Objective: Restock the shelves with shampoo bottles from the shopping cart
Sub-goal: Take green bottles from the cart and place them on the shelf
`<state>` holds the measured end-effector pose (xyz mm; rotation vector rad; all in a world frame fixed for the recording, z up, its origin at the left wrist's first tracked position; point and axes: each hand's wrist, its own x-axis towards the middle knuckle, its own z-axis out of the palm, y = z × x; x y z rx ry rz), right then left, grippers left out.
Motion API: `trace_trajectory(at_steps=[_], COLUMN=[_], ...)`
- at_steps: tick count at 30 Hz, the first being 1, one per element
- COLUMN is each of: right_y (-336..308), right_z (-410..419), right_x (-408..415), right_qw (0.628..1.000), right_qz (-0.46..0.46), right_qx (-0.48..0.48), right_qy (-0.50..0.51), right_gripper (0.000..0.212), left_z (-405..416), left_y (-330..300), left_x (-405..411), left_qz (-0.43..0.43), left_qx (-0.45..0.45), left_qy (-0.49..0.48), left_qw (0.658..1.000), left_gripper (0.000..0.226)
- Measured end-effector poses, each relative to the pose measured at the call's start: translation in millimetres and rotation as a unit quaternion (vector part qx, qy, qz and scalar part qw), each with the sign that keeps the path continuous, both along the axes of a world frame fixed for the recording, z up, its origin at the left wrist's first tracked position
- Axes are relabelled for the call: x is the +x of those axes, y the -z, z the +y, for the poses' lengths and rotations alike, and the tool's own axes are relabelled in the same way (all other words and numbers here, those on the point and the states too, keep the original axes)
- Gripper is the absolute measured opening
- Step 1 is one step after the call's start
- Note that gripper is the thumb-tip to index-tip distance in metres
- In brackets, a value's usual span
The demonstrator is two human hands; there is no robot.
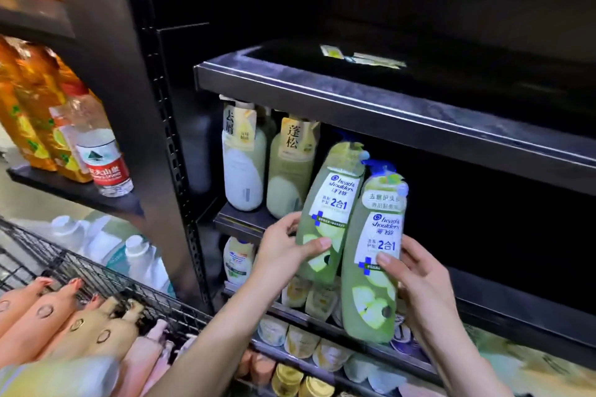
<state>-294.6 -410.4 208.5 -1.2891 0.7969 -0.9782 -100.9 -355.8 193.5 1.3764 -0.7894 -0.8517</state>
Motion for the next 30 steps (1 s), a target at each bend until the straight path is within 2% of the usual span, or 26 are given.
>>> trace_trajectory(at_steps=[4, 10, 13, 20, 24, 30], right_y=[6, 9, 10, 10, 14, 10], right_z=[-4, -11, -18, -32, -41, -55], right_x=[-10, -25, -24, -17, -14, -1], right_qw=[1.0, 0.997, 0.996, 0.993, 0.991, 0.99], right_qz=[-0.012, -0.029, -0.027, 0.001, 0.005, 0.01], right_qx=[-0.008, -0.034, -0.053, -0.099, -0.105, -0.107], right_qy=[0.022, 0.056, 0.065, 0.068, 0.084, 0.097], right_gripper=[0.047, 0.06, 0.058, 0.049, 0.049, 0.037], left_z=[-40, -70, -79, -103, -113, -124], left_y=[2, 20, 27, 36, 33, 33], left_x=[-8, -3, 0, 2, -1, 0], left_qz=[-0.032, -0.065, -0.06, -0.123, -0.093, -0.08], left_qx=[-0.025, -0.035, -0.027, -0.016, -0.023, -0.021], left_qy=[-0.011, -0.012, -0.007, -0.003, -0.005, -0.014], left_qw=[0.999, 0.997, 0.998, 0.992, 0.995, 0.996], left_gripper=[0.049, 0.04, 0.037, 0.054, 0.058, 0.057])
